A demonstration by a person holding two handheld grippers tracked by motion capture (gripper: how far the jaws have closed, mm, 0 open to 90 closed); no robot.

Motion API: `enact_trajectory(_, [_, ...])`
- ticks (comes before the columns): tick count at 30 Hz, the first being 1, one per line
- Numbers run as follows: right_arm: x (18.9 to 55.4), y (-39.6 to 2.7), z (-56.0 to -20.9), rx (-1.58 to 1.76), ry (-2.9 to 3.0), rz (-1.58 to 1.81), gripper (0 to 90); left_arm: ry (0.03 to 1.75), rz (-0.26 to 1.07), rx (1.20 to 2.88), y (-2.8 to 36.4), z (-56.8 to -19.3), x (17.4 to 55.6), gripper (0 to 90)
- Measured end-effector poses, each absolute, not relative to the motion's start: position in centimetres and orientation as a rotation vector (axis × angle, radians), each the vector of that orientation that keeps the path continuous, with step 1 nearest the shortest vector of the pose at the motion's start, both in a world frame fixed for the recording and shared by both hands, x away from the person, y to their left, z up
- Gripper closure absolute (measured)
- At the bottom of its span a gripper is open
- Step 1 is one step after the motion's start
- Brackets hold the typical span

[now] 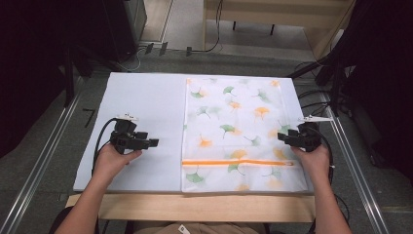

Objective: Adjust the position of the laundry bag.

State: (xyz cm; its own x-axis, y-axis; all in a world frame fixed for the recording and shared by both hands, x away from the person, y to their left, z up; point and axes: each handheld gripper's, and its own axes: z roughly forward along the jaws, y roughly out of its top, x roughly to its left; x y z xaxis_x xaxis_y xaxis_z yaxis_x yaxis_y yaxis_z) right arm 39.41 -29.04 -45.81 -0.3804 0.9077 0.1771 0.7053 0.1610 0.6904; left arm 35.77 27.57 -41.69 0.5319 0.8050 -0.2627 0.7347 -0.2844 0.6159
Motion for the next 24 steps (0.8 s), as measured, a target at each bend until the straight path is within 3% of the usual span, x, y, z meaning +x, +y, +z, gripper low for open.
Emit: enact_trajectory(24, [39.48,-29.1,-45.95,1.575,2.168,1.03,45.2,1.235,0.1,2.082,26.97,-41.65,35.51,43.4])
